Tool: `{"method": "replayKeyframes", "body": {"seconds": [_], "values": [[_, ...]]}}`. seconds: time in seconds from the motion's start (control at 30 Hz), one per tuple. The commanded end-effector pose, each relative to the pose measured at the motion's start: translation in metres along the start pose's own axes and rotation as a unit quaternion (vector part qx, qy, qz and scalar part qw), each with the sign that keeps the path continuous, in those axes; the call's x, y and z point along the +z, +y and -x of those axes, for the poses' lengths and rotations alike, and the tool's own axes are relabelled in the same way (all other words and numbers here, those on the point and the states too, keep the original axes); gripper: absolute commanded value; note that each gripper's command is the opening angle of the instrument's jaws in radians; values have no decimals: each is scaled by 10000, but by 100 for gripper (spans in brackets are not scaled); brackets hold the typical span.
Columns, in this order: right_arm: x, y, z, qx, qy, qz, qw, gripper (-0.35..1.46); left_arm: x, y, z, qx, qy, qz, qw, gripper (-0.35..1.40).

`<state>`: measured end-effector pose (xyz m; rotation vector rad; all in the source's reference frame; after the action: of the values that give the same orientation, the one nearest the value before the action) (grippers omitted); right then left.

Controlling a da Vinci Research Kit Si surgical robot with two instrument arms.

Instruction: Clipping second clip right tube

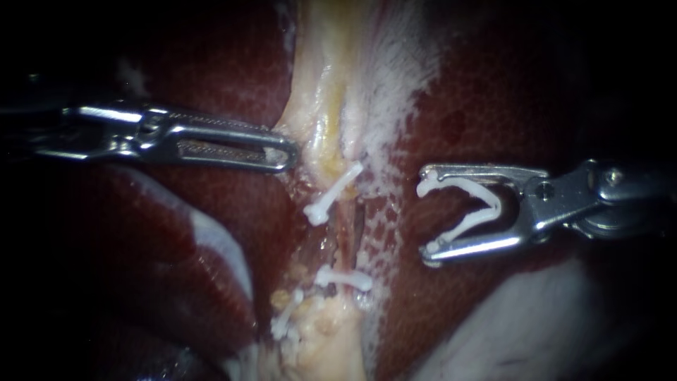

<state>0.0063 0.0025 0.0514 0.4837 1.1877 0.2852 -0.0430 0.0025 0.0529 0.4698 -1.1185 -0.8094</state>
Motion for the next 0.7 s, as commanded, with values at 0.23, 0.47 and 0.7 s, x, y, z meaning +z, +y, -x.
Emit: {"method": "replayKeyframes", "body": {"seconds": [0.23, 0.47, 0.7], "values": [[3, -2, 3, -16, 0, 0, 10000, 60, -4, -2, 0, 0, 6, -23, 10000, -35], [23, -9, 17, 480, -6, 25, 9988, 60, -24, -7, 19, -53, 20, -72, 10000, -35], [50, -14, 40, 887, -30, -105, 9960, 58, -56, -19, 52, -148, -93, -15, 9998, -35]]}}
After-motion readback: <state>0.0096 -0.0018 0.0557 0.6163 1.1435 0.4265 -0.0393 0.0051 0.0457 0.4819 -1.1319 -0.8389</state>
